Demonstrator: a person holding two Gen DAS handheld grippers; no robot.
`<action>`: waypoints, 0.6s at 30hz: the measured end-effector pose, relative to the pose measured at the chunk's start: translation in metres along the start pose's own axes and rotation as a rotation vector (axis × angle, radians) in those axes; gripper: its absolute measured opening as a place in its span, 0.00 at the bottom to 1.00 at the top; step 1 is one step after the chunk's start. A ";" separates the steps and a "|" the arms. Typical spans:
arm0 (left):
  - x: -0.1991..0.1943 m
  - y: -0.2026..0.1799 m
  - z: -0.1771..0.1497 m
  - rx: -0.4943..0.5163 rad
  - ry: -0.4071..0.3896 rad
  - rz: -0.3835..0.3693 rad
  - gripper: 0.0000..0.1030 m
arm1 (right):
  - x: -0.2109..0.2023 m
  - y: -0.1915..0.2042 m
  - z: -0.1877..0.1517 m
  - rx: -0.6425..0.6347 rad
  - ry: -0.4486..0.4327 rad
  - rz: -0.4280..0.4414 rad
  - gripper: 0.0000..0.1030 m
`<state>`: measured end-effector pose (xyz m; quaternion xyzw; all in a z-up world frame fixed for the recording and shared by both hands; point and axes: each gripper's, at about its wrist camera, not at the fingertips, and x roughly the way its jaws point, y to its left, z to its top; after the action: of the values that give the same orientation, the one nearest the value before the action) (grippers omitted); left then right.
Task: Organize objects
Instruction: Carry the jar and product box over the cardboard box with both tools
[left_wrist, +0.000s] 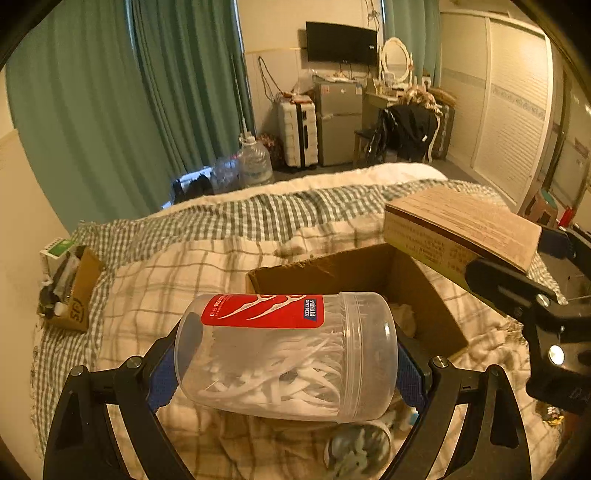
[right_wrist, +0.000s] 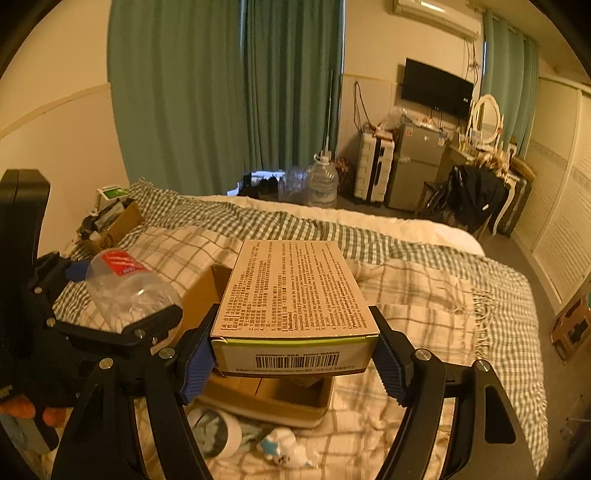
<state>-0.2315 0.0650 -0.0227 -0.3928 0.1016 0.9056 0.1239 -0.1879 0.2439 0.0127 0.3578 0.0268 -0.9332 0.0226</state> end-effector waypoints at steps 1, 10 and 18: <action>0.008 -0.001 0.001 0.003 0.007 -0.002 0.92 | 0.008 -0.003 0.001 0.004 0.007 0.001 0.72; 0.061 -0.016 -0.001 0.035 0.054 -0.038 0.92 | 0.073 -0.017 -0.001 0.038 0.066 0.017 0.71; 0.068 -0.017 -0.004 0.041 0.068 -0.054 1.00 | 0.080 -0.022 -0.003 0.087 0.057 0.053 0.85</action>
<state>-0.2682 0.0900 -0.0768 -0.4231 0.1138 0.8858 0.1528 -0.2464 0.2641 -0.0426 0.3853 -0.0228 -0.9220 0.0308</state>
